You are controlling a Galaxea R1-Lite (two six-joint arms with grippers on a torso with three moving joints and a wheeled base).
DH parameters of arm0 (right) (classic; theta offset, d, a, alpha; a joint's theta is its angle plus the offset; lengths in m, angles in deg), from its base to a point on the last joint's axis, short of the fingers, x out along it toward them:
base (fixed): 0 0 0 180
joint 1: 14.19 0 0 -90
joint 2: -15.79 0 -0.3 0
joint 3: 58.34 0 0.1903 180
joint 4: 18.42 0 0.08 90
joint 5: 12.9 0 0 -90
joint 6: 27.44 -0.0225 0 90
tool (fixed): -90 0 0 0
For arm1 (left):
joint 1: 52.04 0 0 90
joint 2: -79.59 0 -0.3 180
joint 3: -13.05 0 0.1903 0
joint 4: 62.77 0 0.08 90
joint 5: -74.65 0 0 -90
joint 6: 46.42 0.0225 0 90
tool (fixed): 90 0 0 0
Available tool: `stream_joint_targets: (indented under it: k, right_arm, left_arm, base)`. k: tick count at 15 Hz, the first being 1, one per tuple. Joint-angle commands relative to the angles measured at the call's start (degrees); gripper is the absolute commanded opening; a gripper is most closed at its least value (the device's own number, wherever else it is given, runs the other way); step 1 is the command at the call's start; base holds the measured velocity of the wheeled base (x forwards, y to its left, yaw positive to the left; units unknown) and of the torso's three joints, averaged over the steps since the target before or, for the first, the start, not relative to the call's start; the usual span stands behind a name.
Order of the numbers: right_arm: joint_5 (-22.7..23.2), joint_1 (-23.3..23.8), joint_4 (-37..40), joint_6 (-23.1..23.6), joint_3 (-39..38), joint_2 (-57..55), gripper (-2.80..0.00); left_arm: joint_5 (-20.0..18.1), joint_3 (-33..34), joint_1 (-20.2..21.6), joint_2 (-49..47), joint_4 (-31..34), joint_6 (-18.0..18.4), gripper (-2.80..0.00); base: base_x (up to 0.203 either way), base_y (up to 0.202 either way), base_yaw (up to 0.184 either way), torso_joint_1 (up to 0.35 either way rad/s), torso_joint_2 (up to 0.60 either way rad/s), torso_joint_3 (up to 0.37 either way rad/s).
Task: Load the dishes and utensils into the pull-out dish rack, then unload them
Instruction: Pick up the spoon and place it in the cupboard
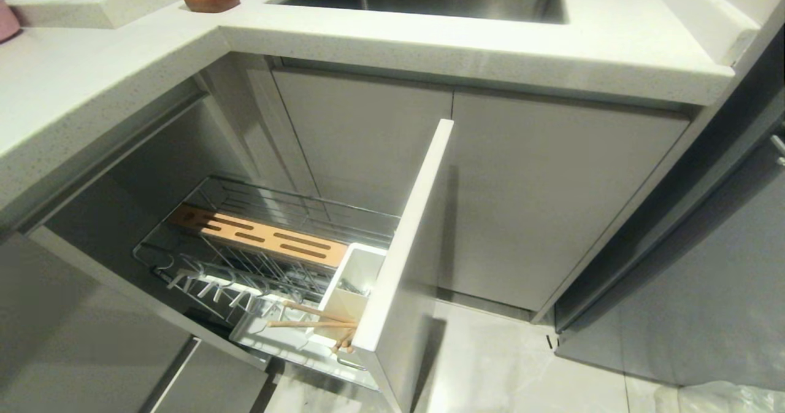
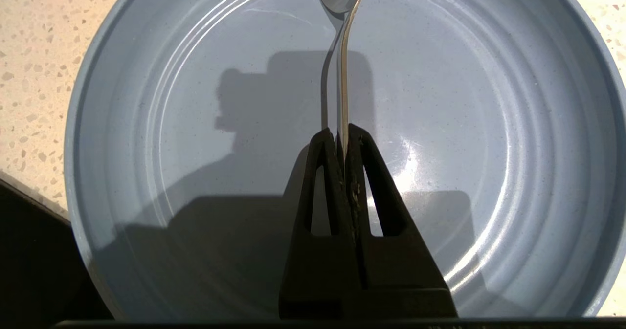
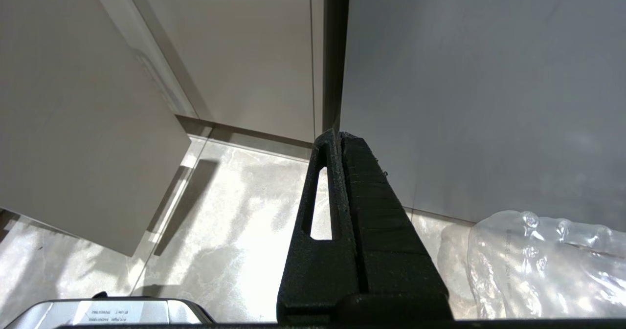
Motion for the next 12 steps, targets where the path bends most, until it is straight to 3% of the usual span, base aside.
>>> stream_joint_targets:
  k: [1,6,12]
  right_arm:
    - [-0.01,0.0,0.0,0.0,0.0,-0.05,-2.8]
    - [-0.01,0.0,0.0,0.0,0.0,-0.05,-2.8]
    - [-0.01,0.0,0.0,0.0,0.0,-0.05,-2.8]
  left_arm:
    - [-0.25,0.02,-0.03,0.01,0.34,0.15,-2.8]
    - [-0.82,-4.51,0.06,0.85,1.06,-1.89,-2.8]
    - [-1.32,-11.09,-0.91,7.25,0.93,-21.89,-2.8]
  base:
    - [0.0,0.0,0.0,0.0,0.0,0.0]
    - [0.0,0.0,0.0,0.0,0.0,0.0]
    - [0.0,0.0,0.0,0.0,0.0,0.0]
